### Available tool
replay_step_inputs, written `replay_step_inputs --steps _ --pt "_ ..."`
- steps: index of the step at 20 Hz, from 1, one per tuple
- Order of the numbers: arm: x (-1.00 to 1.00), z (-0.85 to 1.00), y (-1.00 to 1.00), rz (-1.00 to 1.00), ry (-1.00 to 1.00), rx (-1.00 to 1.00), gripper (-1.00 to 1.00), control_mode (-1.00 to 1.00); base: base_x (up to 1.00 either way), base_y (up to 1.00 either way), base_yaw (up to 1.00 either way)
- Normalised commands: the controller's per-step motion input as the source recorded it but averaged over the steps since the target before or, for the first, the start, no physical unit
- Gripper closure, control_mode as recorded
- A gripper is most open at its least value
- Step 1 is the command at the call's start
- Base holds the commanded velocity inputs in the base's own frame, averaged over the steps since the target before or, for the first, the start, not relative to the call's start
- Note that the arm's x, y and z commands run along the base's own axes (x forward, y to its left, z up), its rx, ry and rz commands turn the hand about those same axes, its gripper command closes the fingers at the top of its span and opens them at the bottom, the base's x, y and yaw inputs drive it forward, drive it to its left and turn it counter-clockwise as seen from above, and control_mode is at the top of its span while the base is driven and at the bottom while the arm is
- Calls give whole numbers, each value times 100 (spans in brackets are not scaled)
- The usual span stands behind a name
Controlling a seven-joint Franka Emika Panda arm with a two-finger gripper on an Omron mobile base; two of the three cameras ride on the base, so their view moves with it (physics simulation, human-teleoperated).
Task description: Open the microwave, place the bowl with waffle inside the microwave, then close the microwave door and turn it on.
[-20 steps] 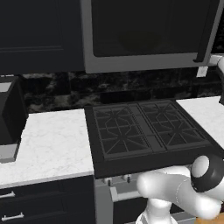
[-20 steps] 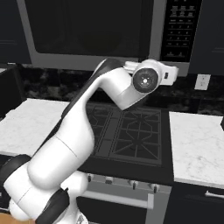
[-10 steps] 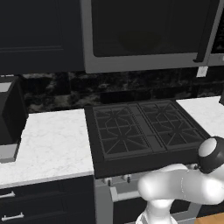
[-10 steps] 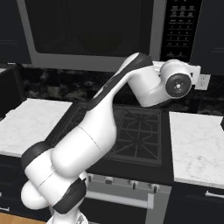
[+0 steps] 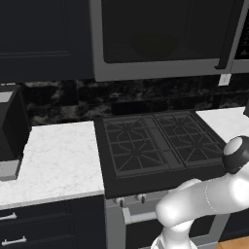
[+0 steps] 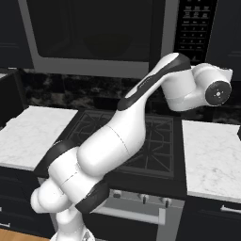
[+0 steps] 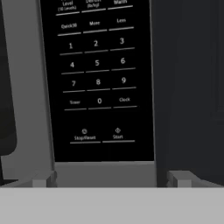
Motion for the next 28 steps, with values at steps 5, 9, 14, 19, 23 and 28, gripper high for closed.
replay_step_inputs --steps 5,9,14,19,23,28 --pt "1 0 -1 1 0 0 -100 -100 0 0 0" --pt "0 0 0 0 0 0 100 -100 0 0 0" --pt "0 0 0 0 0 0 100 -100 0 0 0" --pt "0 0 10 0 -1 -1 100 -100 0 0 0" --pt "2 0 0 0 0 0 100 -100 0 0 0" --pt "38 6 7 0 0 -6 100 -100 0 0 0"
